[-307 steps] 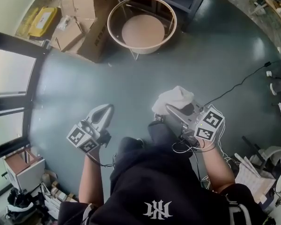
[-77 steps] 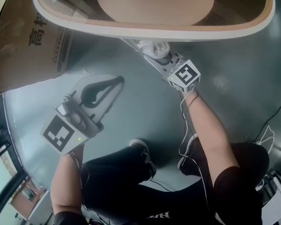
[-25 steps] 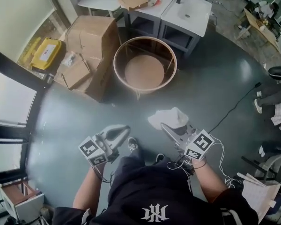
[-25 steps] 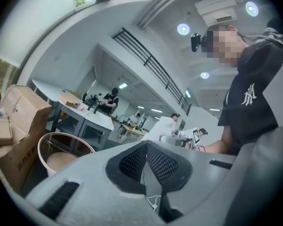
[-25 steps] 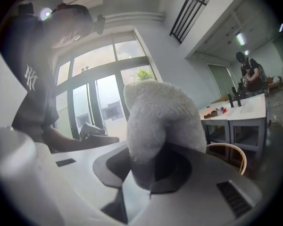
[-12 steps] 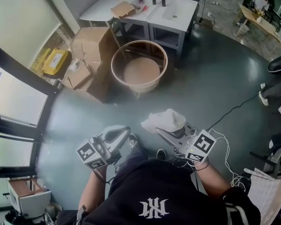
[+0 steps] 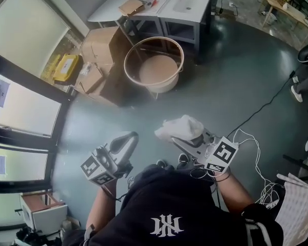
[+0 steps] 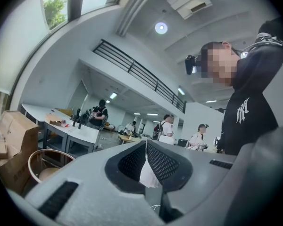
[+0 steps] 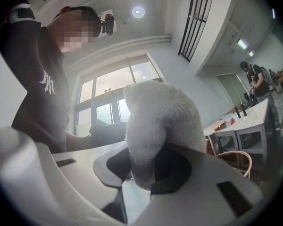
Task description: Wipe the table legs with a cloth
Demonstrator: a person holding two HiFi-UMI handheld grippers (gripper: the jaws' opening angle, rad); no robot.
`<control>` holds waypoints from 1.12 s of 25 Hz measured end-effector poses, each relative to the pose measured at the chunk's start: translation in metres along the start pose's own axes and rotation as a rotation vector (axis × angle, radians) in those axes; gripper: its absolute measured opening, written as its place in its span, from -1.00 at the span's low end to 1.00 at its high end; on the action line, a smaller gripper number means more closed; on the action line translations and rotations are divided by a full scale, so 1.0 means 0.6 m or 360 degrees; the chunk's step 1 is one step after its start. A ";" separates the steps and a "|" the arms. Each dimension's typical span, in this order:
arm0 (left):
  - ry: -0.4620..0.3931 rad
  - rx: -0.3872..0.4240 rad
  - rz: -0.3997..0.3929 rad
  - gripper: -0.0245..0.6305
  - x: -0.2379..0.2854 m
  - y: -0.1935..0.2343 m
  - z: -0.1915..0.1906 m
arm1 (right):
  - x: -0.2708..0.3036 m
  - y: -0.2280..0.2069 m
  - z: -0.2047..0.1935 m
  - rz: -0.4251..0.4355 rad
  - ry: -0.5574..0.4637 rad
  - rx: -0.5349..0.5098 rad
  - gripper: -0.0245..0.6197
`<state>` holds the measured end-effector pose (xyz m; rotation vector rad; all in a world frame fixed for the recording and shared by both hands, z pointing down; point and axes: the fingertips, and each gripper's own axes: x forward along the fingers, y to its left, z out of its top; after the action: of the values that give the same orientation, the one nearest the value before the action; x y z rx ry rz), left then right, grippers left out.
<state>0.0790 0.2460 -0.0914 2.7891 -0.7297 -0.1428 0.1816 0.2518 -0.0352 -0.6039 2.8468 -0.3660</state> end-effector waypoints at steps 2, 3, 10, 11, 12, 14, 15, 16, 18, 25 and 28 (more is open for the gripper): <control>-0.0025 -0.0013 -0.0026 -0.90 0.007 -0.002 -0.001 | -0.007 0.010 0.000 -0.0023 -0.0008 -0.0018 -0.68; -0.0039 -0.0015 -0.0046 -0.90 0.010 -0.004 0.001 | -0.010 0.017 -0.001 -0.0035 -0.0003 -0.0032 -0.68; -0.0129 0.0037 -0.0172 -0.91 -0.026 -0.046 0.018 | -0.025 0.092 -0.027 -0.0125 0.0096 -0.0027 -0.68; -0.0141 0.0032 -0.0171 -0.91 -0.046 -0.050 0.019 | -0.018 0.104 -0.029 -0.0128 0.0102 -0.0009 -0.68; -0.0156 0.0019 -0.0168 -0.91 -0.069 -0.050 0.021 | -0.005 0.115 -0.031 -0.0128 0.0105 0.0010 -0.68; -0.0192 -0.0015 -0.0141 -0.91 -0.120 -0.041 0.021 | 0.030 0.140 -0.034 -0.0124 0.0120 0.0029 -0.68; -0.0213 -0.0028 -0.0113 -0.91 -0.147 -0.034 0.021 | 0.046 0.154 -0.036 -0.0124 0.0132 0.0029 -0.68; -0.0235 -0.0037 -0.0083 -0.91 -0.174 -0.027 0.020 | 0.059 0.167 -0.039 -0.0129 0.0142 0.0030 -0.68; -0.0275 -0.0054 -0.0040 -0.91 -0.229 -0.018 0.021 | 0.079 0.194 -0.046 -0.0145 0.0161 0.0042 -0.68; -0.0329 -0.0128 -0.0004 -0.91 -0.370 -0.009 0.002 | 0.143 0.282 -0.092 -0.0168 0.0280 0.0051 -0.68; -0.0378 -0.0192 -0.0023 -0.91 -0.413 -0.006 -0.005 | 0.171 0.320 -0.098 -0.0170 0.0294 0.0048 -0.68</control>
<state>-0.1342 0.3721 -0.0820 2.6901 -0.7277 -0.5105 0.0040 0.3902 -0.0492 -0.7554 2.9844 -0.5063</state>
